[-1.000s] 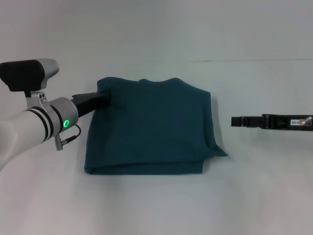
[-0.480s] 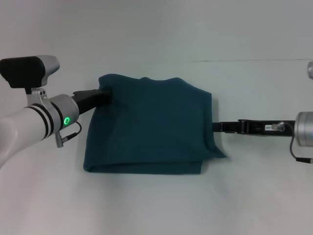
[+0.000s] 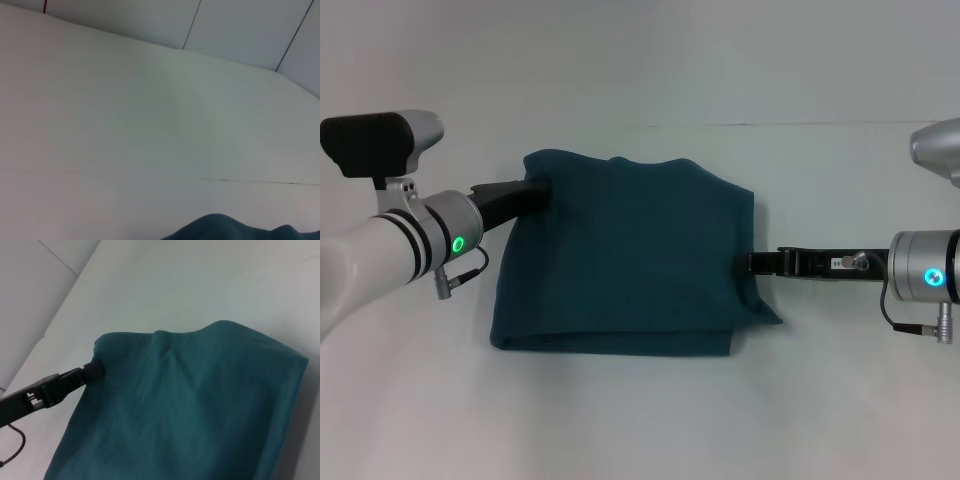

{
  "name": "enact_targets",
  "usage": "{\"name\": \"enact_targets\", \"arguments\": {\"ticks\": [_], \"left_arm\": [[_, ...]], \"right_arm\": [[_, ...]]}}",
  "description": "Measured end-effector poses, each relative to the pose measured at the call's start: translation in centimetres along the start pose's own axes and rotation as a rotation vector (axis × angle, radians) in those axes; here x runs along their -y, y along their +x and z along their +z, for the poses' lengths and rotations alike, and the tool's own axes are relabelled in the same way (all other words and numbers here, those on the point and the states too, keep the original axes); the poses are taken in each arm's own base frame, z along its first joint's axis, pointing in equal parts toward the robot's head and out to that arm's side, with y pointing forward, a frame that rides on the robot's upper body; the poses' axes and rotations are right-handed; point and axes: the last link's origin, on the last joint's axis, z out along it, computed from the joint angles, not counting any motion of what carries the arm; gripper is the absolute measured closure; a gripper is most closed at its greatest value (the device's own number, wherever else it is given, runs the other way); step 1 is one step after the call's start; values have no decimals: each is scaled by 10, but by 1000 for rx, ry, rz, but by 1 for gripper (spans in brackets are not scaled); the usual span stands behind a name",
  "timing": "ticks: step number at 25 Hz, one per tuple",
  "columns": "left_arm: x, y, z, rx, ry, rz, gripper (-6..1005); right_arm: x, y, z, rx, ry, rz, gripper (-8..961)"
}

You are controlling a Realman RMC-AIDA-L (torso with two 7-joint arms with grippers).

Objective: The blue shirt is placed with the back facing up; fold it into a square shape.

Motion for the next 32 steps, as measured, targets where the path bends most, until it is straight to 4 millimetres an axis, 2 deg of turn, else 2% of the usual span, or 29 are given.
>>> {"name": "enact_targets", "arguments": {"ticks": [4,9,12,17,32], "left_arm": [[0,0,0,0,3,1,978],[1,1,0,-2,4,1,978],[1,2,0,-3,5,1,978],[1,2,0,-4,7,0,978],[6,4,-2,-8,16,6,978]], "right_arm": [[0,0,2,3,5,6,443],[3,3,3,5,19,28,647],[3,3,3,5,21,29,851],[4,3,3,8,21,29,954],[11,7,-6,16,27,44,927]]}}
